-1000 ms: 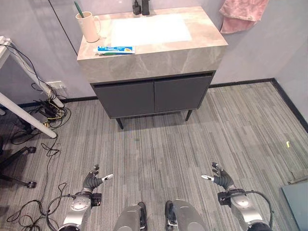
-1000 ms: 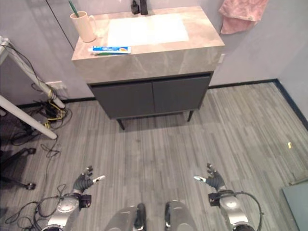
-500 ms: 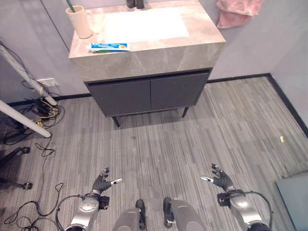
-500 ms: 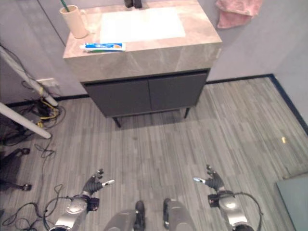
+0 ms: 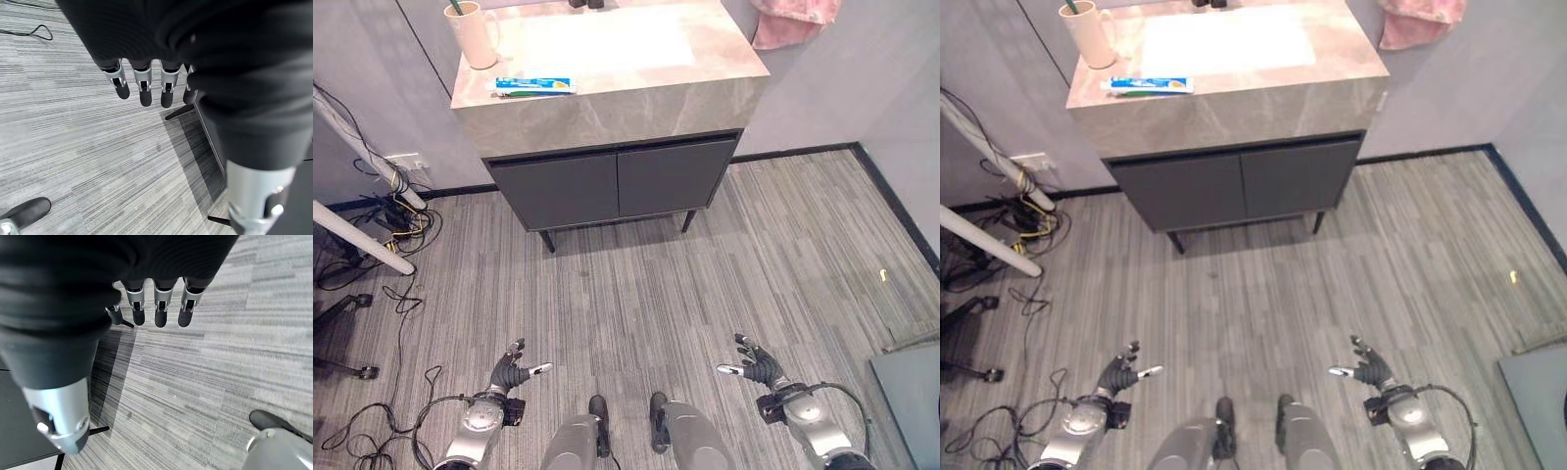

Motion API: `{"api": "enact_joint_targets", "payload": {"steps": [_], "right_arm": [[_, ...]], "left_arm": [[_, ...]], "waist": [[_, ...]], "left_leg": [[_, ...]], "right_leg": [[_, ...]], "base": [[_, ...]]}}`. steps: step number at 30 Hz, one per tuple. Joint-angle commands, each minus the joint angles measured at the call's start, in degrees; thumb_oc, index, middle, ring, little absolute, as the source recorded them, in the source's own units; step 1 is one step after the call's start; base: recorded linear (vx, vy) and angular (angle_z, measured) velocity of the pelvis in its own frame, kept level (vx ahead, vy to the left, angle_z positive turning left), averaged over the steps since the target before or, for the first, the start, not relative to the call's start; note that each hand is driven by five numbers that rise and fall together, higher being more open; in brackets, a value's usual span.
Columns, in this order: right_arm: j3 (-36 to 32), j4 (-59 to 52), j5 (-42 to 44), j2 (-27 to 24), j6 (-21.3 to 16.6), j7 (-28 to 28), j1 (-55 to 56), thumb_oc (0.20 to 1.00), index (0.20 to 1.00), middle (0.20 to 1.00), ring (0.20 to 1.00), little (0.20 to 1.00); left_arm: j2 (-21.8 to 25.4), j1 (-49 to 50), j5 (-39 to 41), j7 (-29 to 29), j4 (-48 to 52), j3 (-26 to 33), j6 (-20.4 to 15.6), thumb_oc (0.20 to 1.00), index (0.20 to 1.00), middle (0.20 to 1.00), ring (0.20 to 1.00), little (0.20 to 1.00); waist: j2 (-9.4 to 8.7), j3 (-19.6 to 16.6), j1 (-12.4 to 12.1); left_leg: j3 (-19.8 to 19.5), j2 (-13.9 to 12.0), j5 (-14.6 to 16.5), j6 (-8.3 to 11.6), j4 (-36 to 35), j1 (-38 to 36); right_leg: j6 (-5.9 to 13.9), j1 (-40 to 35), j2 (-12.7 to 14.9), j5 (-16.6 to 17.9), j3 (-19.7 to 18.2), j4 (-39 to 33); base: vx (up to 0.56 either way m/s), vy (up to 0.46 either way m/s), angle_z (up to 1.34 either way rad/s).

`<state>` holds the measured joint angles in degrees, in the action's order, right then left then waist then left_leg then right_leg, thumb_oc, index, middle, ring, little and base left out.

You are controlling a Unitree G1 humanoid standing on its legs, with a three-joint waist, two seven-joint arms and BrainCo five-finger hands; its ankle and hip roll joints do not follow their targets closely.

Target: Put brush and paste in cup on sink, flatten towel.

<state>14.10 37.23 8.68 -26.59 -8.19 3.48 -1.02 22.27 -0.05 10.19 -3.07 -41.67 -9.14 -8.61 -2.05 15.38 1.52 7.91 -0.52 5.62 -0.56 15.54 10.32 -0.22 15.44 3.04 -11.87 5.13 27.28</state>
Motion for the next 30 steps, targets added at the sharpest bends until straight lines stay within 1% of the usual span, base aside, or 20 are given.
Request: {"api": "enact_joint_targets", "payload": {"steps": [1, 4, 8, 12, 13, 14, 15, 16, 17, 18, 20, 21, 22, 23, 24, 25, 26, 27, 29, 30], "right_arm": [[-0.6, -1.3, 0.0, -1.3, -1.5, -0.2, 0.4, 1.000, 1.000, 1.000, 1.000, 1.000], [-1.0, -1.9, -0.2, -1.7, -1.6, -0.2, 0.9, 1.000, 1.000, 1.000, 1.000, 1.000], [-1.0, -2.9, -0.2, -2.1, -1.6, -0.2, 2.4, 1.000, 1.000, 1.000, 1.000, 1.000], [-1.0, -2.4, -0.6, -2.2, -1.5, -0.2, 3.1, 1.000, 1.000, 1.000, 1.000, 1.000], [-1.0, -2.0, -0.7, -2.2, -1.4, -0.3, 3.0, 1.000, 1.000, 1.000, 1.000, 1.000], [-0.8, -1.6, -1.0, -1.9, -1.3, -0.5, 3.5, 1.000, 1.000, 1.000, 1.000, 1.000], [-0.8, -1.7, -1.0, -1.9, -1.3, -0.5, 3.5, 1.000, 1.000, 1.000, 1.000, 1.000], [-0.9, -1.9, -1.1, -2.0, -1.3, -0.5, 3.8, 1.000, 1.000, 1.000, 1.000, 1.000], [-1.2, -1.2, -1.1, -2.3, -1.1, -1.2, 4.4, 1.000, 1.000, 1.000, 1.000, 1.000], [-1.2, -1.2, -1.1, -2.3, -1.1, -1.2, 4.3, 1.000, 1.000, 1.000, 1.000, 1.000], [-1.1, 0.1, -1.2, -2.1, -0.8, -1.7, 4.0, 1.000, 1.000, 1.000, 1.000, 1.000], [-0.6, 1.3, -2.3, -2.0, -0.4, -2.2, 3.4, 1.000, 1.000, 1.000, 1.000, 1.000], [0.5, 2.9, -2.9, -1.8, -0.6, -2.9, 2.5, 1.000, 1.000, 1.000, 1.000, 1.000], [0.7, 4.0, -3.0, -1.7, -0.8, -3.5, 2.4, 1.000, 1.000, 1.000, 1.000, 1.000], [0.5, 4.2, -3.0, -1.7, -0.5, -3.5, 2.3, 1.000, 1.000, 1.000, 1.000, 1.000], [0.5, 4.1, -2.8, -1.3, -0.4, -3.4, 2.2, 1.000, 1.000, 1.000, 1.000, 1.000], [0.9, 4.1, -2.9, -0.8, 0.0, -2.7, 2.1, 1.000, 1.000, 1.000, 1.000, 1.000], [0.9, 3.1, -3.1, -0.5, 0.1, -2.6, 2.2, 1.000, 1.000, 1.000, 1.000, 1.000], [0.7, 2.5, -3.2, 0.1, 0.4, -2.4, 1.7, 1.000, 1.000, 1.000, 1.000, 1.000], [0.7, 1.9, -3.1, 0.5, 0.5, -2.4, 1.3, 1.000, 1.000, 1.000, 1.000, 1.000]], "left_arm": [[1.8, -0.7, -0.5, 0.5, 0.2, -1.0, -1.2, 1.000, 1.000, 1.000, 1.000, 1.000], [1.8, -1.0, -0.8, 0.5, 0.3, -1.5, -1.1, 1.000, 1.000, 1.000, 1.000, 1.000], [1.6, -2.0, -0.6, 0.5, -0.5, -2.4, -0.5, 1.000, 1.000, 1.000, 1.000, 1.000], [1.2, -2.1, -0.4, 0.3, -1.4, -2.6, -0.4, 1.000, 1.000, 1.000, 1.000, 1.000], [1.0, -2.2, -0.3, 0.2, -1.6, -2.5, -0.3, 1.000, 1.000, 1.000, 1.000, 1.000], [0.7, -2.5, -0.2, -0.2, -2.3, -2.6, -0.3, 1.000, 1.000, 1.000, 1.000, 1.000], [0.7, -2.5, -0.2, -0.2, -2.3, -2.6, -0.3, 1.000, 1.000, 1.000, 1.000, 1.000], [0.7, -2.5, -0.2, -0.1, -2.2, -2.7, -0.2, 1.000, 1.000, 1.000, 1.000, 1.000], [0.1, -4.3, -0.3, -0.3, -3.4, -4.2, 0.0, 1.000, 1.000, 1.000, 1.000, 1.000], [0.1, -4.3, -0.3, -0.4, -3.4, -4.2, 0.0, 1.000, 1.000, 1.000, 1.000, 1.000], [0.1, -5.1, -0.7, -0.6, -4.5, -4.8, 0.2, 1.000, 1.000, 1.000, 1.000, 1.000], [0.1, -5.9, -0.6, -0.9, -5.9, -4.9, 0.2, 1.000, 1.000, 1.000, 1.000, 1.000], [0.0, -5.9, -0.8, -1.7, -7.1, -4.8, -0.1, 1.000, 1.000, 1.000, 1.000, 1.000], [0.1, -5.7, -0.9, -2.3, -7.2, -4.8, -0.2, 1.000, 1.000, 1.000, 1.000, 1.000], [0.4, -5.3, -0.9, -2.4, -6.2, -4.9, -0.1, 1.000, 1.000, 1.000, 1.000, 1.000], [0.7, -4.6, -0.7, -2.2, -5.2, -4.9, 0.0, 1.000, 1.000, 1.000, 1.000, 1.000], [1.1, -3.6, -0.7, -1.9, -4.7, -4.5, 0.1, 1.000, 1.000, 1.000, 1.000, 1.000], [1.5, -3.2, -0.7, -1.6, -4.0, -4.1, 0.3, 1.000, 1.000, 1.000, 1.000, 1.000], [1.7, -2.9, -1.1, -1.4, -4.4, -3.5, 0.3, 1.000, 1.000, 1.000, 1.000, 1.000], [1.7, -2.8, -1.3, -1.6, -5.1, -2.9, 0.3, 1.000, 1.000, 1.000, 1.000, 1.000]], "waist": [[-1.10, -3.0, 0.9], [-0.92, -3.0, 1.1], [-0.43, -2.9, 2.0], [-0.26, -2.6, 2.3], [-0.17, -2.6, 2.3], [-0.09, -2.5, 2.6], [-0.05, -2.4, 2.6], [-0.10, -2.3, 2.7], [-0.46, -0.2, 2.5], [-0.39, -0.1, 2.6], [-0.42, 0.1, 2.8], [0.14, -0.1, 2.9], [1.00, -0.3, 2.0], [2.10, -0.5, 1.5], [1.72, -0.5, 1.5], [1.60, -0.7, 1.3], [1.60, -1.2, 0.7], [1.27, -1.6, 0.9], [0.75, -2.2, 0.6], [0.37, -2.8, 0.3]], "left_leg": [[-2.8, 0.2, 2.5, 0.43, 5.3, 0.5], [-3.3, -0.1, 2.4, 0.79, 5.5, 0.8], [-4.4, -0.8, 2.1, 1.47, 5.9, 1.4], [-4.8, -1.5, 2.0, 1.80, 6.4, 0.9], [-4.8, -1.8, 1.6, 1.91, 6.3, 0.7], [-5.2, -2.2, 0.3, 2.36, 8.3, 0.5], [-5.2, -2.2, 0.4, 2.38, 8.4, 0.6], [-5.5, -2.4, -1.6, 3.00, 11.5, 1.5], [-7.5, -1.1, -8.7, 4.72, 25.0, 9.1], [-7.6, -1.1, -8.6, 4.72, 25.1, 9.2], [-6.5, -1.2, -9.1, 4.99, 24.4, 11.0], [-4.1, -2.7, -9.9, 4.71, 16.1, 12.2], [-3.6, -4.9, -12.4, 4.47, 3.7, 13.2], [-5.0, -6.9, -16.8, 5.51, -2.8, 14.7], [-5.4, -7.0, -17.5, 5.70, -1.9, 15.2], [-6.6, -5.7, -16.1, 5.22, 1.8, 16.2], [-8.2, -3.5, -13.5, 4.21, 2.3, 14.2], [-6.5, -2.9, -11.7, 3.40, 4.0, 14.1], [-5.0, -1.9, -8.5, 1.97, 6.4, 13.9], [-3.8, -1.3, -6.0, 1.11, 8.4, 13.7]], "right_leg": [[5.94, -0.3, 2.3, 9.8, -0.7, -5.5], [5.66, -0.4, 2.0, 9.3, -0.6, -5.2], [4.37, -0.4, 0.6, 8.1, -0.8, -5.1], [3.71, -1.1, -0.1, 7.7, -0.6, -5.3], [3.54, -1.3, -0.4, 7.6, -0.7, -5.2], [2.61, -2.3, -1.1, 6.7, -1.2, -5.5], [2.60, -2.3, -1.2, 6.7, -1.2, -5.5], [2.04, -3.1, -1.5, 6.5, -1.2, -6.0], [0.17, -6.4, -1.2, 6.0, -0.9, -7.2], [0.16, -6.4, -1.3, 6.0, -0.8, -7.1], [0.09, -7.2, -0.9, 5.7, -0.5, -7.5], [0.55, -8.9, -1.0, 5.0, -0.4, -8.6], [1.53, -10.9, -1.6, 4.1, -1.4, -9.9], [2.07, -12.1, -2.4, 3.1, -2.2, -10.1], [2.54, -13.0, -1.4, 3.3, -2.5, -10.1], [2.73, -12.7, -0.7, 3.3, -3.3, -9.0], [3.53, -13.1, -0.1, 2.9, -4.8, -7.6], [4.11, -13.4, 0.8, 3.3, -4.5, -6.6], [5.36, -13.4, 2.4, 4.3, -5.7, -5.5], [6.05, -13.9, 3.5, 4.9, -6.8, -5.3]], "base": [[0.02, -0.058, 0.17], [0.02, -0.066, 0.12], [0.04, -0.117, 0.15], [0.08, -0.081, 0.07], [0.18, -0.126, 0.09], [0.15, -0.102, 0.07], [0.15, -0.113, 0.03], [0.11, -0.135, -0.05], [0.11, -0.134, 0.09], [0.14, -0.110, 0.35], [0.14, 0.011, 0.44], [0.40, 0.144, 0.19], [0.55, 0.220, 0.01], [0.51, 0.231, -0.15], [0.38, 0.187, -0.37], [0.37, 0.227, -0.41], [0.38, 0.267, -0.25], [0.38, 0.278, -0.33], [0.35, 0.261, -0.62], [0.34, 0.254, -0.50]]}}
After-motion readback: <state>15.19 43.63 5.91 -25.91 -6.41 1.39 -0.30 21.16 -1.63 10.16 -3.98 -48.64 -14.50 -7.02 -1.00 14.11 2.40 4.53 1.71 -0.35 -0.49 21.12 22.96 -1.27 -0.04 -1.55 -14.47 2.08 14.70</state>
